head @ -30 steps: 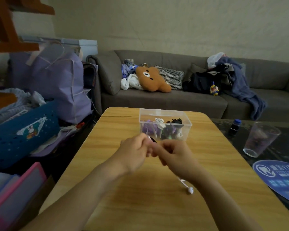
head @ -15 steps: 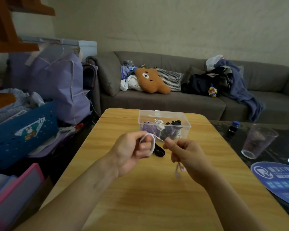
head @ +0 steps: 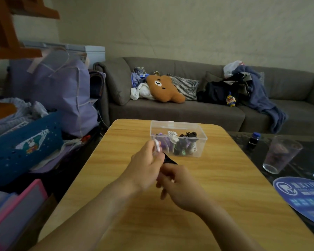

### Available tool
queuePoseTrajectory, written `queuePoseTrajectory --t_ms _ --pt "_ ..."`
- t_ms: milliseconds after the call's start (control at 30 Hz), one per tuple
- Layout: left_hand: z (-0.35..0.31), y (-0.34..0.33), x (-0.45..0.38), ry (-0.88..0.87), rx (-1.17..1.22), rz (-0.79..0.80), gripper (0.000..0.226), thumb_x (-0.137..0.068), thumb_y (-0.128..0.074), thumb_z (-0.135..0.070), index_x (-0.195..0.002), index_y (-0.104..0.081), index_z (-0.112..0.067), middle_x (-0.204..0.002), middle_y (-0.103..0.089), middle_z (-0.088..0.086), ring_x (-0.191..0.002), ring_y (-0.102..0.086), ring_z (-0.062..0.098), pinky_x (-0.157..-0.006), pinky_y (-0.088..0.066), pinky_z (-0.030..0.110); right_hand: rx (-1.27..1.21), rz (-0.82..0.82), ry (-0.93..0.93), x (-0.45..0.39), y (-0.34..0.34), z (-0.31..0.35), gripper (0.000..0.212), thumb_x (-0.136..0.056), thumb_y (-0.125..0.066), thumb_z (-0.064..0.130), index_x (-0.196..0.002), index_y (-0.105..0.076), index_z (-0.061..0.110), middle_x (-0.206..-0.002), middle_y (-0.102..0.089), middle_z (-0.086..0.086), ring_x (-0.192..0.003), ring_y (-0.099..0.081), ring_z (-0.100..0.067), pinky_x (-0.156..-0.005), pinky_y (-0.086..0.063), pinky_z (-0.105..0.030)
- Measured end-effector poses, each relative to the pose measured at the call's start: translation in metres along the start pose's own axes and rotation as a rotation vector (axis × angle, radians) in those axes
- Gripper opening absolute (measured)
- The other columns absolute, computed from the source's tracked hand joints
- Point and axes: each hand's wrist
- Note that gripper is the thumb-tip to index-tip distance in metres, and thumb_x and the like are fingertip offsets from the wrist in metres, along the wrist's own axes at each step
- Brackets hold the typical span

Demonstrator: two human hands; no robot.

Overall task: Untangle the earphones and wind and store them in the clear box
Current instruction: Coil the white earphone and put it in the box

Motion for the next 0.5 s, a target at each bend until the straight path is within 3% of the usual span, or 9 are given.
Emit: queuePoseTrajectory --t_ms 100,167,267,333,433,500 --pt "0.006 0.004 -0.002 -0.073 -0.175 0.084 0.025 -0.105 -0.042 -0.036 -0.097 -0.058 -0.018 -0.085 -0.065 0.001 -0.077 -0.060 0.017 -0.073 -0.051 0.044 -0.087 -0.261 0.051 -0.001 0.015 -0.002 0.007 -0.092 -0.071 0.019 -0.097 -0.075 0.020 -0.080 -0.071 0.007 -0.063 -0.069 -0.010 -0.063 -0.059 -0.028" --pt "0.004 0.005 -0.002 -0.093 -0.162 0.154 0.030 -0.105 -0.042 -0.033 -0.089 -0.061 -0.016 -0.075 -0.062 0.000 -0.064 -0.054 0.015 -0.062 -0.045 0.039 -0.211 -0.337 0.046 0.000 0.025 -0.005 0.016 -0.084 -0.079 0.014 -0.097 -0.075 0.022 -0.082 -0.073 0.004 -0.068 -0.070 -0.013 -0.064 -0.059 -0.026" --pt "-0.002 0.001 0.001 -0.105 -0.057 0.152 0.039 -0.106 -0.041 -0.028 -0.079 -0.060 -0.008 -0.064 -0.051 -0.004 -0.056 -0.043 0.009 -0.056 -0.036 0.028 -0.280 -0.303 0.071 0.001 0.030 -0.007 0.016 -0.085 -0.077 0.016 -0.100 -0.074 0.020 -0.088 -0.074 -0.001 -0.079 -0.072 -0.018 -0.066 -0.059 -0.027" --pt "-0.008 -0.001 0.002 -0.053 0.172 0.133 0.043 -0.105 -0.043 -0.023 -0.069 -0.053 -0.002 -0.059 -0.044 0.000 -0.054 -0.039 0.011 -0.053 -0.033 0.023 -0.335 -0.251 0.090 0.001 0.027 -0.007 0.016 -0.088 -0.072 0.024 -0.103 -0.074 0.018 -0.093 -0.074 -0.003 -0.084 -0.072 -0.018 -0.064 -0.058 -0.029" --pt "-0.013 -0.003 0.000 0.030 0.408 0.058 0.048 -0.102 -0.047 -0.016 -0.055 -0.047 -0.008 -0.050 -0.037 0.002 -0.045 -0.033 0.011 -0.047 -0.030 0.020 -0.385 -0.190 0.121 0.002 0.015 -0.006 0.021 -0.094 -0.061 0.029 -0.109 -0.071 0.018 -0.093 -0.075 -0.003 -0.088 -0.072 -0.019 -0.065 -0.060 -0.034" --pt "-0.012 -0.008 0.000 0.047 0.487 -0.004 0.048 -0.100 -0.049 -0.011 -0.052 -0.047 -0.008 -0.045 -0.038 0.001 -0.042 -0.035 0.011 -0.047 -0.032 0.021 -0.346 -0.233 0.141 0.003 0.005 -0.003 0.024 -0.098 -0.057 0.027 -0.118 -0.069 0.022 -0.090 -0.074 0.000 -0.085 -0.072 -0.016 -0.065 -0.061 -0.034"
Point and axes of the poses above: each hand's wrist, its own x-axis away from the middle knuckle, its own y-axis out of the back of the hand, z = x × y
